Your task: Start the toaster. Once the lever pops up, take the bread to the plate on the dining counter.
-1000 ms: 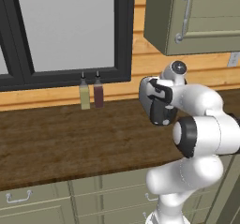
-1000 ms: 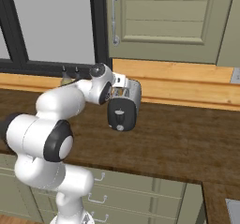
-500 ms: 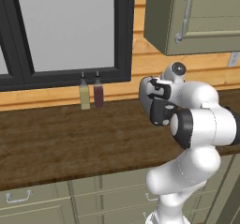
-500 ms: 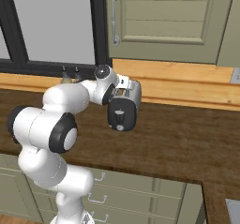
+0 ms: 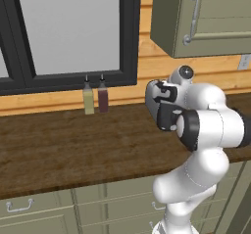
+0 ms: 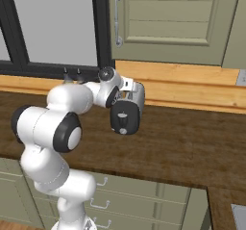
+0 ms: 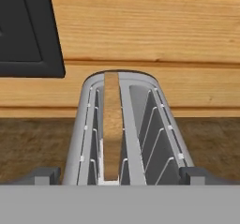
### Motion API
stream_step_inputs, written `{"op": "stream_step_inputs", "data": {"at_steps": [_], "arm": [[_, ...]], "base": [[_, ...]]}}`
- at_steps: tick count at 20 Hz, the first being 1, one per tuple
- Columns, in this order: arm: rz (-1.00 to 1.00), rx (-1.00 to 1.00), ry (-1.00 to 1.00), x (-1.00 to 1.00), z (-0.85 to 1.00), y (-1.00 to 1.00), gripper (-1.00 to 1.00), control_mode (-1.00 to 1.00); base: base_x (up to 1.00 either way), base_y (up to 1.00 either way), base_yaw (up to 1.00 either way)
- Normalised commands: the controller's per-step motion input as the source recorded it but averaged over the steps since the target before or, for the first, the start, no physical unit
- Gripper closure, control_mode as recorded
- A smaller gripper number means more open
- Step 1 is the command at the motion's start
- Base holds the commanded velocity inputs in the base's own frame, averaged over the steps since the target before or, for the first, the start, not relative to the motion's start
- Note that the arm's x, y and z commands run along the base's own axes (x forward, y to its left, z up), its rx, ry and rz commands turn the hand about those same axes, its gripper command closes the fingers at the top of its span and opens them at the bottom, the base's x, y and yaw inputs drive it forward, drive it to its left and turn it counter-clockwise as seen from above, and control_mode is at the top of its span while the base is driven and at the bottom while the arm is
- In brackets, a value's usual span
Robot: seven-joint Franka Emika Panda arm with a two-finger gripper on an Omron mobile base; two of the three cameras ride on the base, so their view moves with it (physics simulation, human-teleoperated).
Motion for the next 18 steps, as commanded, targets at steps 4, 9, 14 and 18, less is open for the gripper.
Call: {"op": "stream_step_inputs", "data": {"at_steps": [4,9,14,18], "arm": [[0.00,0.00,0.00,0.17,-0.02,0.00,-1.00,-1.00],[0.00,0.00,0.00,0.13,-0.07,0.00,-1.00,-1.00],[0.00,0.00,0.00,0.12,-0.10,0.00,-1.00,-1.00],[0.00,0.00,0.00,0.04,-0.08,0.00,-1.00,-1.00]], "base": [[0.00,0.00,0.00],[0.00,0.00,0.00],[0.00,0.00,0.00],[0.00,0.00,0.00]]}}
